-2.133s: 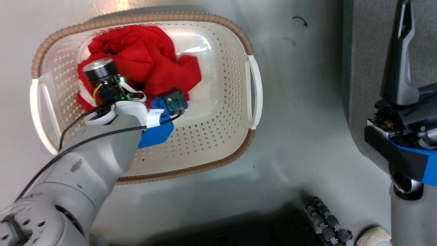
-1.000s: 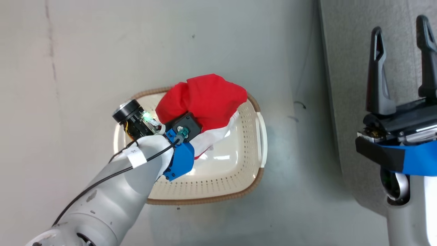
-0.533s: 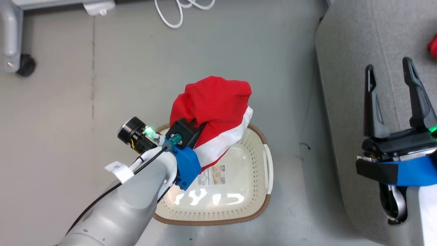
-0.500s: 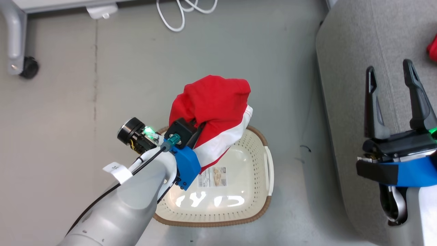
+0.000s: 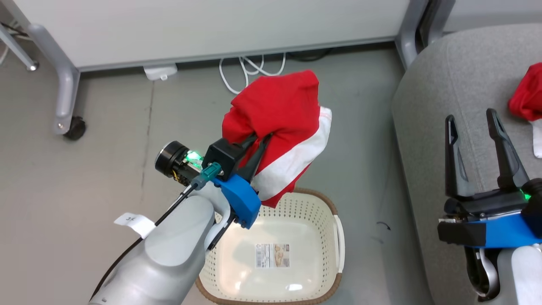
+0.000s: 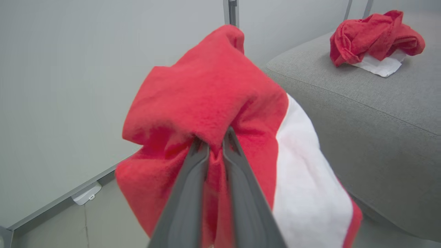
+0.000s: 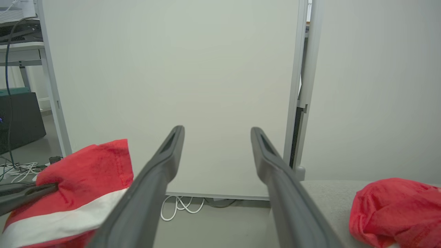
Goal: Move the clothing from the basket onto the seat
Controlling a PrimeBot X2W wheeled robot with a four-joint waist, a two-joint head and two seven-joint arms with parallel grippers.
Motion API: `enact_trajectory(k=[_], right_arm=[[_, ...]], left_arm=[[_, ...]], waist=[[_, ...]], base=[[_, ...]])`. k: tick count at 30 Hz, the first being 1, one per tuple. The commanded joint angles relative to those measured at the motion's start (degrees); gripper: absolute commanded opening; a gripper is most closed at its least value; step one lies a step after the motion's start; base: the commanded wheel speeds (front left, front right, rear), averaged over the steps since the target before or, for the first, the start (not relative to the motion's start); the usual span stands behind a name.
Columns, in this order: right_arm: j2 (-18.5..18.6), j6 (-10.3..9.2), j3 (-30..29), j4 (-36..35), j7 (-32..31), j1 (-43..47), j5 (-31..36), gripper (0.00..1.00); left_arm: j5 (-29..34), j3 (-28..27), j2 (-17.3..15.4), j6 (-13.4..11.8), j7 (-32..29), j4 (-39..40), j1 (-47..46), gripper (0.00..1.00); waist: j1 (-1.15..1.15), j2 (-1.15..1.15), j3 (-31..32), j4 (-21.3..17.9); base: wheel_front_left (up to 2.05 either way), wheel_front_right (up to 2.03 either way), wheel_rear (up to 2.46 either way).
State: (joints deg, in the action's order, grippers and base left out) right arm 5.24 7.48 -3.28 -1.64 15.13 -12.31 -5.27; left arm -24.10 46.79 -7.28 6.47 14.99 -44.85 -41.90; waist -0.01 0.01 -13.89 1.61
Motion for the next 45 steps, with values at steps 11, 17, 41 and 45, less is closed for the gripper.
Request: enact_trajectory(k=[11, 17, 41, 45], right_arm=[[-0.6, 0.03, -0.2, 0.6, 0.0, 3.3, -1.0, 1.0], [-1.1, 0.03, 0.2, 0.8, 0.0, 3.7, -1.5, 1.0], [-2.2, 0.03, 17.6, 4.7, 0.0, 2.4, -5.7, 1.0], [-2.3, 0.03, 21.9, 6.1, 0.0, 1.2, -6.6, 1.0]], left_arm=[[-0.2, -4.2, 0.4, 0.9, 0.3, 8.3, 0.2, 0.0], [0.2, -3.2, 0.0, 1.1, 0.3, 10.8, -0.5, 0.0], [0.0, -0.8, 0.7, 1.1, 0.3, 12.2, -3.4, 0.0], [0.1, -0.3, 1.3, 1.1, 0.3, 12.3, -3.8, 0.0]], waist=[[0.01, -0.01, 4.1, 0.2], [0.01, -0.01, 4.4, -0.1], [0.01, -0.01, 3.2, 0.4], [0.01, -0.01, 2.8, 0.8]], base=[[0.0, 0.0, 0.0], [0.0, 0.0, 0.0], [0.0, 0.0, 0.0], [0.0, 0.0, 0.0]])
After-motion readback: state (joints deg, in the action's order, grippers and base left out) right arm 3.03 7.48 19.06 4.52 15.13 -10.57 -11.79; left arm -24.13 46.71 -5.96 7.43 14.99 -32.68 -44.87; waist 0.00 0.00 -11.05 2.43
